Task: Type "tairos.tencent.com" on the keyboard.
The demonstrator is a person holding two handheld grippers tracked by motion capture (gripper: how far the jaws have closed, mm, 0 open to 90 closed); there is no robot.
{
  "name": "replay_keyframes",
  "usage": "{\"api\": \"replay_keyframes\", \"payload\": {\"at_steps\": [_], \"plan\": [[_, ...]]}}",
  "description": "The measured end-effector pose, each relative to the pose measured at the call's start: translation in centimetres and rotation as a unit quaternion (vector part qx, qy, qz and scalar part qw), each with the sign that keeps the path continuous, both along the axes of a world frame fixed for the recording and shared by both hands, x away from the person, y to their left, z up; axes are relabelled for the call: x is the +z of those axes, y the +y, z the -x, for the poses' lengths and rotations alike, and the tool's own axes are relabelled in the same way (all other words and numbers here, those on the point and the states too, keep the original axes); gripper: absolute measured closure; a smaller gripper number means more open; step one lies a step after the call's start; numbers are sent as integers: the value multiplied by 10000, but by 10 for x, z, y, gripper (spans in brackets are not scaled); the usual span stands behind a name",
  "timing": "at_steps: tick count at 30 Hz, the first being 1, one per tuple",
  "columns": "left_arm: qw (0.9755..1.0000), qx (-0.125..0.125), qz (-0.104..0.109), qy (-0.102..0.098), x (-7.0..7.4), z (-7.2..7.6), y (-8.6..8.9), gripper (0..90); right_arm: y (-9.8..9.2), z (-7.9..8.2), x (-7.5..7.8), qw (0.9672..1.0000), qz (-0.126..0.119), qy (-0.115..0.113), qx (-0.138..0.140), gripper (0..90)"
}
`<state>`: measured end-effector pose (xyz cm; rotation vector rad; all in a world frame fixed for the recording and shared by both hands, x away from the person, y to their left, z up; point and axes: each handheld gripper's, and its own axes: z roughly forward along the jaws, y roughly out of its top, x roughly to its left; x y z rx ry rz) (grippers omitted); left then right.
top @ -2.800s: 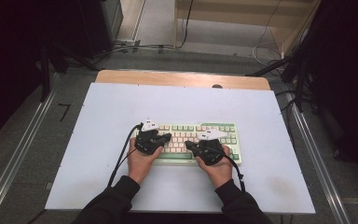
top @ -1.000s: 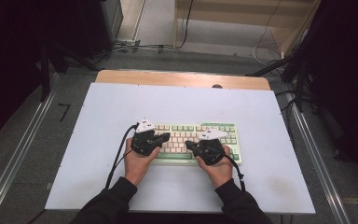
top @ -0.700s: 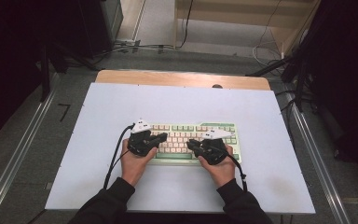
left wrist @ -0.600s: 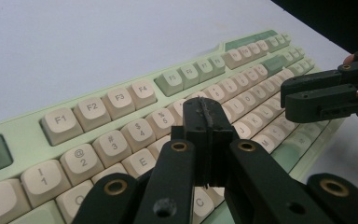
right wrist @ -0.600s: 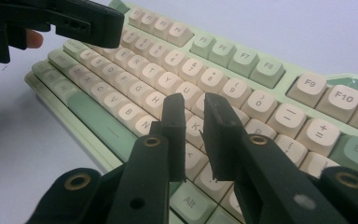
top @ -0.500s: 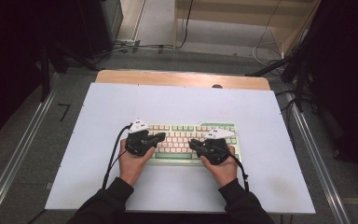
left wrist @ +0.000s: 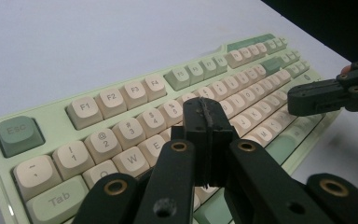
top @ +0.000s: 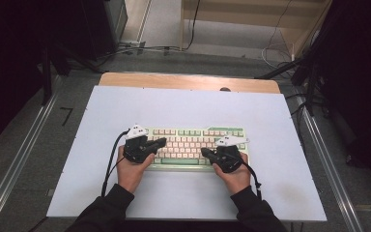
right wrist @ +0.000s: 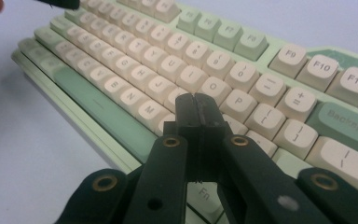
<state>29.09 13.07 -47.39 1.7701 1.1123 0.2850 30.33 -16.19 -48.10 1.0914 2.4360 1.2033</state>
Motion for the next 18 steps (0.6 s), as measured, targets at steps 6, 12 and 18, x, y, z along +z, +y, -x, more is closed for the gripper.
{"api": "replay_keyframes", "payload": {"at_steps": [6, 12, 18], "plan": [[10000, -16, -1, 2, 0, 2, 0, 900, 2, -1, -5, 9999, 123, 21, 5, 878], [10000, -29, 9, -17, 1, 4, 0, 900, 3, -1, -7, 9998, 189, 31, 30, 878], [10000, -50, 50, -30, 3, 7, 3, 819, 3, -1, -7, 9998, 190, 35, 27, 878]]}}
